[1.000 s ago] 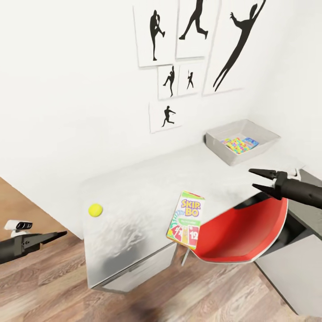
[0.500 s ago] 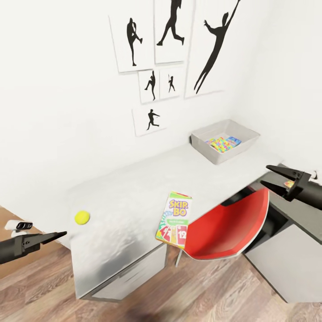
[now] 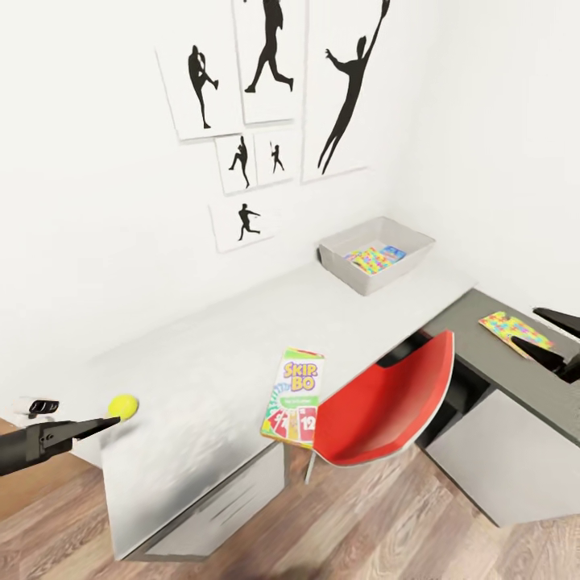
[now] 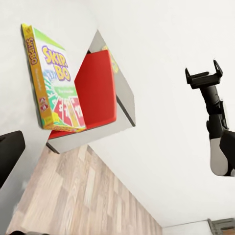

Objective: Put all the toys in the child's room - the three board games (two on the bed and one on the table), the two jigsaw puzzles on the table, and the tennis ball on the table - inside the toy box on the table in the child's room.

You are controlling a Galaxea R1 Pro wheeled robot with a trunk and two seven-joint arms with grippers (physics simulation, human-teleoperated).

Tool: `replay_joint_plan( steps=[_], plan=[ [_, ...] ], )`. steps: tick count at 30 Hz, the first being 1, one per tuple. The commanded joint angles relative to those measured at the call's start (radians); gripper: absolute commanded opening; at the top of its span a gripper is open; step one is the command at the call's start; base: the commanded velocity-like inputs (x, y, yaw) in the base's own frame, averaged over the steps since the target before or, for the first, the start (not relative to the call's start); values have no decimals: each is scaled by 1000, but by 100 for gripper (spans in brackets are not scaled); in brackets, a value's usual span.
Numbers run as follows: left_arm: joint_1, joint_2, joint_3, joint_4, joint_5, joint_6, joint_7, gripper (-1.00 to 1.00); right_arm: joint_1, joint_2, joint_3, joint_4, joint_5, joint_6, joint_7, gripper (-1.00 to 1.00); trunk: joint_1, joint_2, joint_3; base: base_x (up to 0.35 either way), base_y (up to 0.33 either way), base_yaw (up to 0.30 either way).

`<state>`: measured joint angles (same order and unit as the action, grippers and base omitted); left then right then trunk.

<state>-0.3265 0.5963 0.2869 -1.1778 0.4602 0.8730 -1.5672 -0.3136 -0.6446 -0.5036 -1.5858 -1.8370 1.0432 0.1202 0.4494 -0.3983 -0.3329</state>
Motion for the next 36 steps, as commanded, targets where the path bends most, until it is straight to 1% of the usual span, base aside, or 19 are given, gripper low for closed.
replay_joint_plan(
  steps=[1, 3, 6, 10, 16, 19, 20, 21, 22, 26, 27, 28, 29, 31, 32, 33, 34, 36],
  plan=[
    [0, 0, 0, 0, 0, 11, -4, 100, 5, 0, -8, 1, 12, 4, 16, 100, 1, -2, 0, 0, 0, -196],
    [0, 0, 0, 0, 0, 11, -4, 100, 24, -1, -23, 1, 14, 4, 28, 100, 1, -2, 2, 0, 0, -197],
    [0, 0, 0, 0, 0, 11, -4, 100, 44, -1, -31, 1, 15, 4, 35, 100, 1, -2, 6, 0, 0, -198],
    [0, 0, 0, 0, 0, 11, -4, 100, 96, 2, -37, 1, 17, 4, 41, 100, 1, -2, 11, 0, 0, -197],
    [0, 0, 0, 0, 0, 11, -4, 100, 164, 14, -34, 0, 19, 4, 44, 100, 1, -2, 16, 0, 0, -110],
    [0, 0, 0, 0, 0, 11, -4, 100, 214, 29, -24, 0, 39, 4, 44, 100, 1, -2, 16, 0, 0, -29],
    [0, 0, 0, 0, 0, 11, -4, 100, 247, 50, -19, 0, 66, 4, 44, 100, 1, -2, 16, 0, 0, -14],
    [0, 0, 0, 0, 0, 11, -4, 100, 265, 65, -18, 0, 84, 4, 44, 100, 1, -2, 16, 0, 0, -12],
    [0, 0, 0, 0, 0, 11, -4, 100, 298, 103, -17, 0, 125, 4, 45, 100, 1, -2, 16, 0, 0, -7],
    [0, 0, 0, 0, 0, 11, -4, 100, 346, 193, -19, 0, 220, 4, 46, 100, 1, -2, 17, 0, 0, -4],
    [0, 0, 0, 0, 0, 11, -4, 100, 360, 236, -20, 0, 268, 4, 52, 100, 1, -2, 17, 0, 0, -2],
    [0, 0, 0, 0, 0, 11, -4, 100, 367, 257, -21, 0, 292, 4, 57, 100, 1, -2, 17, 0, 0, -2],
    [0, 0, 0, 0, 0, 11, -4, 100, 379, 293, -21, 1, 340, 4, 72, 100, 1, -2, 17, 0, 0, 0],
    [0, 0, 1, 0, 0, 10, -4, 100, 389, 324, -22, 2, 391, 4, 94, 100, 1, -2, 17, 0, 0, 0],
    [0, 0, 1, 0, 0, 10, -4, 100, 397, 350, -23, 2, 443, 4, 121, 100, 1, -2, 17, 0, 0, 0],
    [0, 0, 1, 0, 0, 10, -4, 100, 400, 361, -23, 3, 468, 4, 137, 100, 1, -2, 17, 0, 0, 0],
    [0, 1, 1, 0, 0, 10, -4, 100, 404, 378, -24, 6, 516, 4, 172, 100, 1, -2, 17, 0, 0, 0],
    [0, 1, 1, 0, 0, 10, -4, 100, 407, 391, -26, 9, 560, 4, 214, 100, 1, -2, 17, 0, 0, 0]
  ],
)
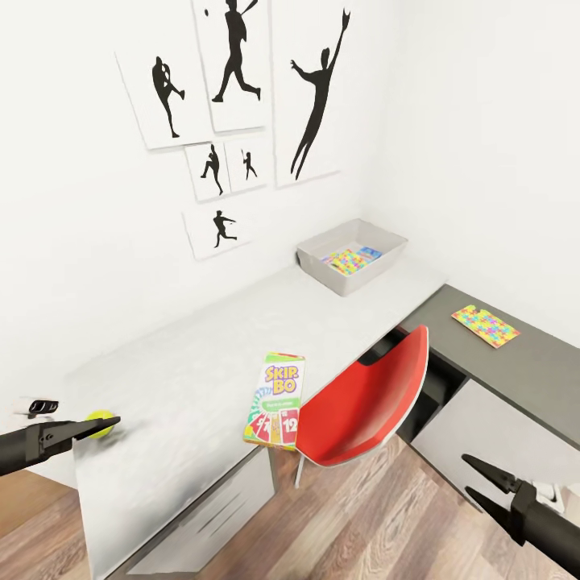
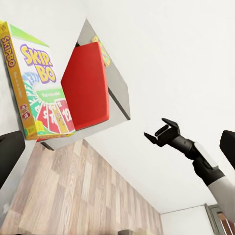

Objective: Put all the toys in the child's room - the three board games (two on the bed and one on the table), the two jigsaw puzzles on the table, and the tennis ball on the table - inside the toy box on the table in the child's room.

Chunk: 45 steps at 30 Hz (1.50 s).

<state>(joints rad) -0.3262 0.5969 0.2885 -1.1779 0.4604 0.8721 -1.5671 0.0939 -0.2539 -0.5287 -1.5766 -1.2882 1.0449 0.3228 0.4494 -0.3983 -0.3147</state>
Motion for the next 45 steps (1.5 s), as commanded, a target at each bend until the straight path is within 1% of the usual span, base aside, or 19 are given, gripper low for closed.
replay_joint_plan(
  steps=[1, 2, 3, 7, 8, 10, 11, 14, 15, 17, 21, 23, 29, 38, 45],
  plan=[
    [-1, 0, 0, 0, 0, 10, -4, 100, 1, 4, -2, 2, 31, 0, 33, 100, 1, -2, -2, 0, 0, 0],
    [-1, 0, 0, 0, 0, 11, -4, 100, 3, 8, -4, 5, 51, -7, 55, 100, 1, -2, -2, 0, 0, 0],
    [-1, 0, 0, 0, 0, 10, -4, 100, 9, 12, -8, 13, 89, -29, 100, 100, 1, -2, -2, 0, 0, 0],
    [-1, 1, 0, 0, 0, 10, -4, 100, 29, 12, -12, 28, 162, -89, 194, 100, 1, -2, -2, 0, 0, 0],
    [-1, 0, -1, 0, 1, 10, -4, 100, 42, 12, -14, 33, 193, -117, 246, 100, 1, -2, -2, 0, 0, 0],
    [-1, 0, -1, 0, 1, 10, -4, 100, 54, 12, -15, 36, 219, -140, 299, 100, 1, -2, -2, 0, 0, 0],
    [-1, 0, -1, 0, 1, 10, -4, 100, 64, 12, -15, 38, 241, -160, 351, 100, 1, -2, -2, 0, 0, 0],
    [-1, 0, -1, 0, 1, 10, -4, 100, 73, 10, -16, 41, 269, -182, 418, 100, 1, -2, -2, 0, -29, 0],
    [-1, 0, -2, 0, 1, 10, -4, 100, 76, 9, -16, 40, 284, -191, 452, 100, 1, -2, -1, 0, -108, -6],
    [-1, 0, -2, 0, 1, 8, -4, 100, 79, 8, -18, 40, 297, -199, 491, 100, 1, -2, 0, 0, -148, -47],
    [-1, 0, -2, 0, 1, -9, -4, 100, 82, 9, -35, 43, 307, -206, 536, 100, 1, -2, 4, 0, -155, -123],
    [-1, 0, -2, 0, 1, -13, -4, 100, 82, 10, -46, 43, 309, -208, 551, 100, 1, -2, 6, 0, -70, -158],
    [-1, 0, -2, 0, 1, -17, -4, 100, 82, 13, -56, 44, 311, -210, 581, 100, 1, -2, 14, 0, -27, -170],
    [-1, 0, -2, 0, 1, -18, -4, 100, 82, 18, -59, 43, 312, -212, 599, 100, 1, -2, 27, 0, -23, -171],
    [-1, 0, -2, 0, 1, -18, -4, 100, 82, 21, -58, 43, 312, -214, 601, 100, 1, -2, 38, 0, -143, -100]
  ],
)
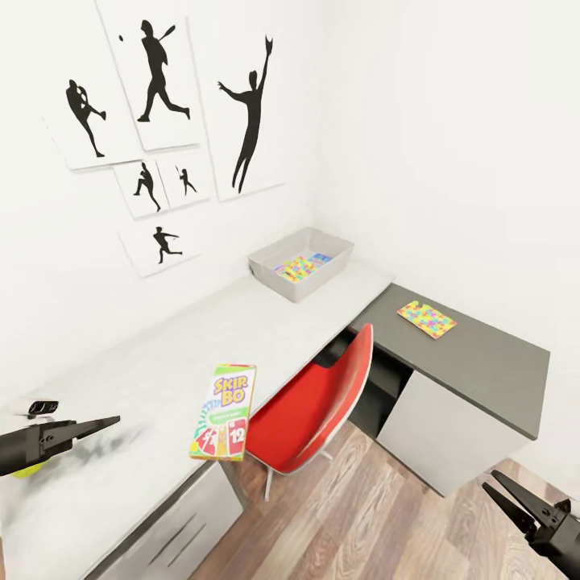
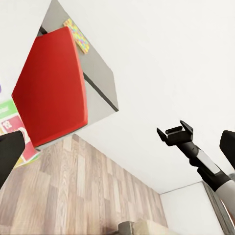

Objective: Put all the toys in the child's room - the three board games (two on the bed and one on the table), the two jigsaw puzzles on the table, and the tennis ball on the table - inside the toy box on the table in the child's room.

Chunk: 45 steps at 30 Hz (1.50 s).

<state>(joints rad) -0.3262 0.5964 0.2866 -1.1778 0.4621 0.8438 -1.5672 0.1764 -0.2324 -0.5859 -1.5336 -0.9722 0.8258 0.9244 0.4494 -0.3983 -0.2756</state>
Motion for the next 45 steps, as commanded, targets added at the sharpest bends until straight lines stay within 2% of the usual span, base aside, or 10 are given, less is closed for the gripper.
replay_joint_plan(
  steps=[1, 10, 29, 34, 41, 45],
  plan=[
    [-1, 0, 0, 0, 0, 11, -4, 100, 0, 0, 0, 0, -3, 0, 0, 100, 1, -2, 0, 0, -84, -39],
    [-1, 0, -1, 0, 0, 11, -4, 100, 0, -2, 7, 0, -4, -54, 10, 100, 1, -2, 8, 0, -129, -13],
    [-1, -2, -5, -2, 0, 11, -4, 100, -11, -1, 11, -1, -3, -61, 13, 100, 1, -2, 12, 0, -158, 46],
    [-1, -19, -6, -2, -1, 12, -4, 100, -12, -1, 13, -2, -3, -62, 13, 100, 1, -2, 12, 0, -13, 9],
    [-1, -62, -7, -5, 0, 18, -4, 100, -12, -1, 12, -2, -3, -62, 13, 100, 1, -2, 12, 0, -2, 2],
    [-1, -73, -9, -6, 0, 22, -4, 100, -12, -1, 12, -2, -3, -62, 13, 100, 1, -2, 12, 0, 0, 0]
  ],
)
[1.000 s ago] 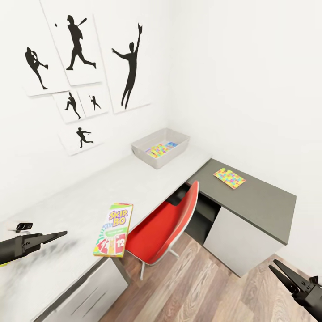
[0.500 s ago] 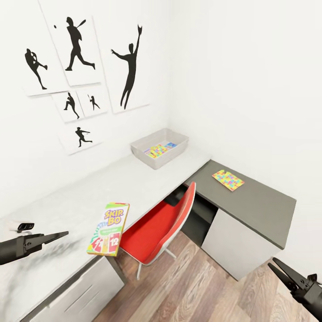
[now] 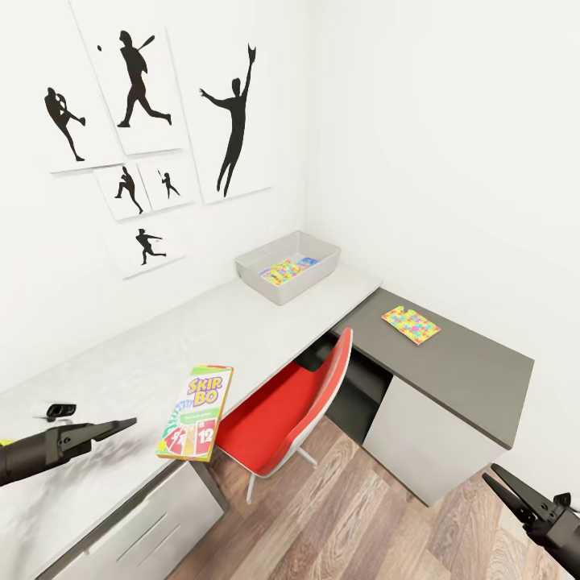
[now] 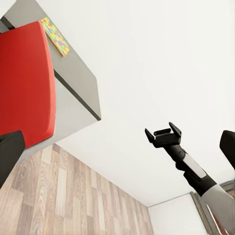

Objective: Put all the toys in the child's room - the three board games (two on the bed and one on the table), the two jigsaw puzzles on the table, and the tennis ball on the table - inside the toy box on the table in the child's room.

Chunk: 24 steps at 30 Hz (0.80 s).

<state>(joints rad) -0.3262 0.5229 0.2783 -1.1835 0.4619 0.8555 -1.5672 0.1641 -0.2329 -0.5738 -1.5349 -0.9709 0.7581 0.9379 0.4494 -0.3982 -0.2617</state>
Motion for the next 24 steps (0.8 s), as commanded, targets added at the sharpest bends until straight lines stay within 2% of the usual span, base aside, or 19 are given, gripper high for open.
replay_joint_plan(
  steps=[1, 9, 13, 15, 24],
  plan=[
    [-1, -2, -1, 0, 0, 12, -4, 100, 0, 0, 0, 0, -5, 6, -1, 100, 1, -2, -2, 0, 0, 0],
    [-1, -35, -23, -1, -13, 27, -4, 100, 0, -1, -2, 1, -5, 6, -1, 100, 1, -2, -2, 0, 0, 0],
    [-1, -76, -25, -2, -25, 76, -1, 100, 0, -1, -3, 1, -5, 6, -2, 100, 1, -2, -2, 0, 0, 0],
    [-1, -96, -27, -3, -30, 130, 46, 100, 0, -6, -3, 2, -4, 7, -1, 100, 1, -2, -2, 0, 0, 0],
    [-1, -102, -30, -11, -34, 164, 75, 100, 0, -8, -4, 4, -5, 6, -2, 100, 1, -2, -2, 0, 0, 0]
  ],
)
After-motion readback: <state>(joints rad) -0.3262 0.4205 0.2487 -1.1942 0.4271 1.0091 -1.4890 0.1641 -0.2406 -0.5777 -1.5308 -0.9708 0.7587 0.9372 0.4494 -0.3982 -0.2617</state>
